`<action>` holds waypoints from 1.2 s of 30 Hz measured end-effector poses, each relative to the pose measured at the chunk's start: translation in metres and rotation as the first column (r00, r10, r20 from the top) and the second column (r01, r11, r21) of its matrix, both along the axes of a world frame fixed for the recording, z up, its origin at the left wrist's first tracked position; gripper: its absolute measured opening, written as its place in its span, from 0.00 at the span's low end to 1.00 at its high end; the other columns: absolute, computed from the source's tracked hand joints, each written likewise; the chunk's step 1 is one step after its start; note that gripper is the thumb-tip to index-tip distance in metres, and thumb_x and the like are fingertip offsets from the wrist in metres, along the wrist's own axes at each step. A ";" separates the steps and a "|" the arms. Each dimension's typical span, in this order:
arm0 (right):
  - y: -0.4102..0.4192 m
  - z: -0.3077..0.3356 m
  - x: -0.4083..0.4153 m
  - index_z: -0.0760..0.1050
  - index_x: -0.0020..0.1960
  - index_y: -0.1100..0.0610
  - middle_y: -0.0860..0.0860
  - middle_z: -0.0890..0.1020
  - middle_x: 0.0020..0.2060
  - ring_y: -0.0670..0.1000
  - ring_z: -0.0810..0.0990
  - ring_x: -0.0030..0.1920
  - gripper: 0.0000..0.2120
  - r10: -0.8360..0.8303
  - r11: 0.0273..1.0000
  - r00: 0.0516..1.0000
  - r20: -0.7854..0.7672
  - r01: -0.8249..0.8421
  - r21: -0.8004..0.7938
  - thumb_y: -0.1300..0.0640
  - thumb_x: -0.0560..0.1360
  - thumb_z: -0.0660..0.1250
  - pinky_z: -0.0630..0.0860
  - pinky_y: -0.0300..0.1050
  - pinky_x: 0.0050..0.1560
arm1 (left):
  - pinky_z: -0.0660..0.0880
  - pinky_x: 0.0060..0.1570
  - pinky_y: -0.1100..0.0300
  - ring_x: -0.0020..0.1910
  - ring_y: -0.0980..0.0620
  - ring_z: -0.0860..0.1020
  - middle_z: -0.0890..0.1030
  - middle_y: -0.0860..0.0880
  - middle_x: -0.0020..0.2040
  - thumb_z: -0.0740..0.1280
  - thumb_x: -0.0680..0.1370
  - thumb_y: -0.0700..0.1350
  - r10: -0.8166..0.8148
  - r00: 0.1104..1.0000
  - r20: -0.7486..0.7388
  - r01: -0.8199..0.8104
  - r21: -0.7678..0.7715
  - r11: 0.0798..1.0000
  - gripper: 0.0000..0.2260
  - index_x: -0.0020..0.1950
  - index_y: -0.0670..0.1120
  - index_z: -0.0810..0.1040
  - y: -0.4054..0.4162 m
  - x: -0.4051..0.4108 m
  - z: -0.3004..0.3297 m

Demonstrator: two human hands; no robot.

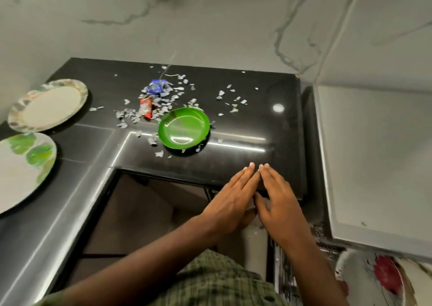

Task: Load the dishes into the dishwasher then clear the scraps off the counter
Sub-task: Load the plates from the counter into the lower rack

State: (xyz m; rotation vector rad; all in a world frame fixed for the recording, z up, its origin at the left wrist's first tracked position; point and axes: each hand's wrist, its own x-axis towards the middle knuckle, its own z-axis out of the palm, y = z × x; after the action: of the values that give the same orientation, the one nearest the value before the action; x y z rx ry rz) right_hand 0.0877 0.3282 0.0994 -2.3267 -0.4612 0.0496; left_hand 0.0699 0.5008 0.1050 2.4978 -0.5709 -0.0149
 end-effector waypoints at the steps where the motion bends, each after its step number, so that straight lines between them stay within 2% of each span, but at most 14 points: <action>1: 0.016 -0.001 0.004 0.64 0.82 0.54 0.50 0.66 0.80 0.48 0.63 0.80 0.31 0.019 1.000 1.000 -0.003 -0.019 -0.015 0.57 0.82 0.69 0.63 0.48 0.79 | 0.50 0.83 0.51 0.85 0.45 0.51 0.57 0.38 0.84 0.70 0.77 0.41 0.021 1.000 -0.005 -0.021 -0.003 1.000 0.38 0.83 0.35 0.55 0.017 0.000 -0.004; 8: 0.102 -0.005 0.029 0.62 0.82 0.51 0.48 0.66 0.80 0.47 0.63 0.80 0.32 0.153 0.986 0.987 -0.043 -0.156 -0.065 0.55 0.81 0.69 0.63 0.51 0.80 | 0.49 0.83 0.53 0.85 0.47 0.49 0.55 0.38 0.84 0.65 0.75 0.42 0.162 0.986 -0.034 -0.161 0.033 0.986 0.38 0.83 0.36 0.55 0.101 0.006 -0.020; 12: 0.138 -0.001 0.044 0.62 0.83 0.51 0.47 0.65 0.81 0.45 0.61 0.80 0.33 0.265 0.959 0.962 -0.061 -0.270 -0.091 0.56 0.81 0.69 0.62 0.51 0.81 | 0.51 0.83 0.52 0.84 0.45 0.52 0.55 0.38 0.84 0.58 0.74 0.45 0.289 0.955 -0.064 -0.291 -0.026 0.956 0.38 0.83 0.37 0.55 0.130 0.003 -0.018; 14: 0.154 0.002 0.056 0.62 0.83 0.51 0.48 0.66 0.80 0.45 0.62 0.80 0.33 0.327 0.937 0.943 -0.058 -0.332 -0.112 0.56 0.81 0.70 0.62 0.52 0.81 | 0.53 0.83 0.51 0.84 0.44 0.53 0.56 0.37 0.83 0.62 0.74 0.42 0.357 0.931 -0.079 -0.361 -0.042 0.932 0.38 0.83 0.36 0.56 0.140 0.002 -0.017; 19: 0.202 0.006 0.087 0.67 0.81 0.53 0.51 0.68 0.79 0.49 0.65 0.79 0.31 0.511 0.848 0.858 -0.053 -0.514 -0.130 0.56 0.80 0.71 0.63 0.52 0.80 | 0.52 0.83 0.53 0.84 0.46 0.51 0.54 0.39 0.84 0.67 0.76 0.44 0.533 0.838 -0.117 -0.537 -0.007 0.843 0.39 0.84 0.38 0.54 0.170 -0.001 -0.015; 22: 0.231 0.008 0.100 0.68 0.80 0.53 0.51 0.69 0.79 0.51 0.67 0.78 0.29 0.597 0.791 0.800 -0.069 -0.600 -0.116 0.53 0.79 0.67 0.65 0.53 0.79 | 0.46 0.83 0.59 0.84 0.50 0.49 0.50 0.44 0.85 0.70 0.79 0.45 0.631 0.762 -0.145 -0.637 0.010 0.771 0.42 0.85 0.43 0.49 0.187 -0.004 -0.004; 25: 0.255 0.006 0.111 0.68 0.80 0.53 0.51 0.69 0.78 0.51 0.68 0.78 0.29 0.672 0.727 0.737 -0.076 -0.676 -0.122 0.53 0.80 0.68 0.63 0.47 0.79 | 0.49 0.82 0.61 0.84 0.50 0.50 0.49 0.45 0.86 0.71 0.79 0.46 0.711 0.689 -0.141 -0.715 0.029 0.698 0.41 0.85 0.45 0.49 0.201 -0.007 -0.001; 29: 0.285 0.001 0.116 0.68 0.80 0.53 0.53 0.69 0.79 0.53 0.68 0.78 0.29 0.757 0.630 0.646 -0.102 -0.762 -0.149 0.51 0.80 0.66 0.61 0.44 0.78 | 0.51 0.82 0.60 0.84 0.51 0.51 0.50 0.47 0.86 0.70 0.80 0.47 0.800 0.576 -0.168 -0.807 0.040 0.590 0.39 0.85 0.47 0.52 0.213 -0.017 -0.005; 32: 0.311 -0.002 0.116 0.65 0.82 0.51 0.52 0.65 0.81 0.53 0.65 0.79 0.30 0.795 0.558 0.592 -0.130 -0.799 -0.223 0.50 0.81 0.66 0.60 0.45 0.79 | 0.50 0.82 0.61 0.84 0.52 0.51 0.51 0.48 0.86 0.69 0.82 0.49 0.835 0.527 -0.158 -0.835 0.087 0.544 0.37 0.85 0.48 0.53 0.228 -0.025 -0.012; 36: 0.353 -0.001 0.125 0.59 0.84 0.50 0.52 0.60 0.83 0.52 0.60 0.81 0.32 0.805 0.491 0.568 -0.172 -0.800 -0.345 0.47 0.83 0.63 0.58 0.46 0.81 | 0.52 0.83 0.55 0.84 0.51 0.52 0.52 0.49 0.86 0.62 0.85 0.53 0.885 0.435 -0.164 -0.870 0.176 0.461 0.32 0.86 0.50 0.52 0.265 -0.016 -0.024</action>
State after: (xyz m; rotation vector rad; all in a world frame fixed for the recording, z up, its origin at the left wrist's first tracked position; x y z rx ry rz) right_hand 0.2124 0.6809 0.0984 -2.2457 -1.6698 0.6403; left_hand 0.0538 0.7656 0.0810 2.4914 0.9226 0.0747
